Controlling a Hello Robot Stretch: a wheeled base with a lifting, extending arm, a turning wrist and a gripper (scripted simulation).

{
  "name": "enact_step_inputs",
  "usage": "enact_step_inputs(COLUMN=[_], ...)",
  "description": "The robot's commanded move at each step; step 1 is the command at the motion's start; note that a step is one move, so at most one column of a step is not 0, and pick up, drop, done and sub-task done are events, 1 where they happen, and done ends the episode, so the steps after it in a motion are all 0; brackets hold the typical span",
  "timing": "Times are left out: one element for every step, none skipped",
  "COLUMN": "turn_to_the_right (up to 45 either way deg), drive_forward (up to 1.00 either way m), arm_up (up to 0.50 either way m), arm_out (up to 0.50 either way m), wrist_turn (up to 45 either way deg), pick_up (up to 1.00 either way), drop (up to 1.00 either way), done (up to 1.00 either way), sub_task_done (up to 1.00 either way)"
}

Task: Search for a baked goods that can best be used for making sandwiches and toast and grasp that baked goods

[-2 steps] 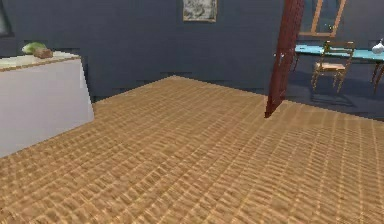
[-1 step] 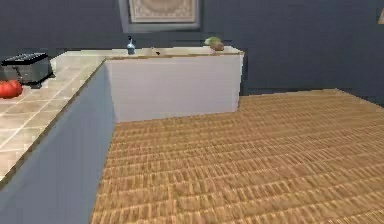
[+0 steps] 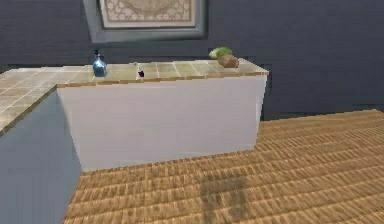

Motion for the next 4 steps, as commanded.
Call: enact_step_inputs(turn_to_the_right=[-3.0,0.0,0.0,-45.0], drive_forward=[0.00,1.00,0.20,0.00], arm_up=[0.00,0.00,0.00,0.00], arm_out=[0.00,0.00,0.00,0.00], wrist_turn=[0.0,0.0,0.0,0.0], pick_up=[0.00,0.00,0.00,0.00], drop=[0.00,0.00,0.00,0.00], done=[0.00,0.00,0.00,0.00], sub_task_done=[0.00,0.00,0.00,0.00])
